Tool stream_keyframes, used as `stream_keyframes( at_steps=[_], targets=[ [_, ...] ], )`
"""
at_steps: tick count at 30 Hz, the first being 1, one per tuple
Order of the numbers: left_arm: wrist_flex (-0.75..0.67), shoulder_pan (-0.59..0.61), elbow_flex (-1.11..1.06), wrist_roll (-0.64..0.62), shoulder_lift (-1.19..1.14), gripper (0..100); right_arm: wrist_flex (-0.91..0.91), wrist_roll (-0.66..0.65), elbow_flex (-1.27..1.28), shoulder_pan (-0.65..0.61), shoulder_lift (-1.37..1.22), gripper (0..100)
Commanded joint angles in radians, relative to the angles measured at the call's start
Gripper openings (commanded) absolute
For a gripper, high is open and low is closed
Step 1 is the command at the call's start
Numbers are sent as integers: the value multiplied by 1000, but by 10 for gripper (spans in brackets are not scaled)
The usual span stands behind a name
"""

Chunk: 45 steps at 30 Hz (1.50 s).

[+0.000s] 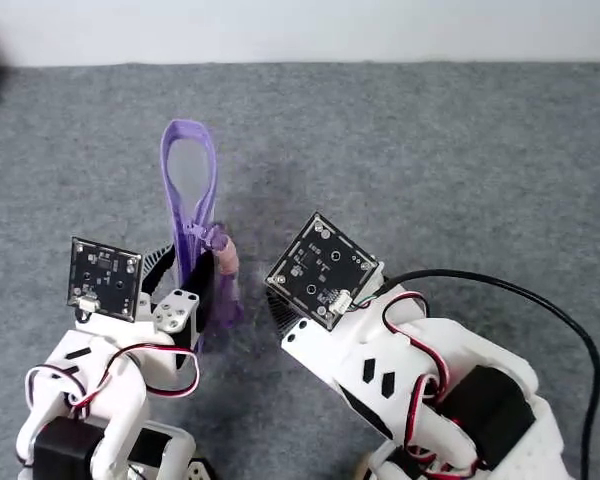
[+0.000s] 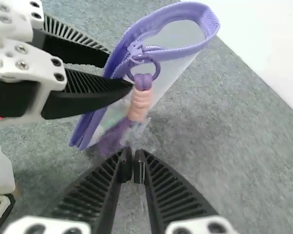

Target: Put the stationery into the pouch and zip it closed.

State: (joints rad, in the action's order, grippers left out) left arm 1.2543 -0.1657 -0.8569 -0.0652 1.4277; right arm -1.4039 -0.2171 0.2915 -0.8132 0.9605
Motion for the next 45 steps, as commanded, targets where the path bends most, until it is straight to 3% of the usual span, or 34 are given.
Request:
stream_keyframes(
  at_steps=[1, 5, 12, 19, 30, 39, 45],
  targets=[
    [-20, 6, 36, 5, 3, 109, 77, -2, 34, -10, -7, 9],
    [-20, 5, 36, 20, 3, 30, 140, -2, 77, -44, -15, 9],
    [-20, 5, 36, 48, 3, 20, 223, -2, 152, -107, -15, 22],
    [-20, 5, 33, 48, 3, 19, 332, -2, 233, -108, -16, 236],
    [-25, -5, 8, 48, 3, 19, 541, -6, 359, -108, -25, 236],
    [-25, -3, 7, 84, 3, 19, 651, -9, 295, -120, -188, 236],
    [-25, -3, 7, 81, 3, 19, 719, -11, 273, -147, -231, 107]
  ],
)
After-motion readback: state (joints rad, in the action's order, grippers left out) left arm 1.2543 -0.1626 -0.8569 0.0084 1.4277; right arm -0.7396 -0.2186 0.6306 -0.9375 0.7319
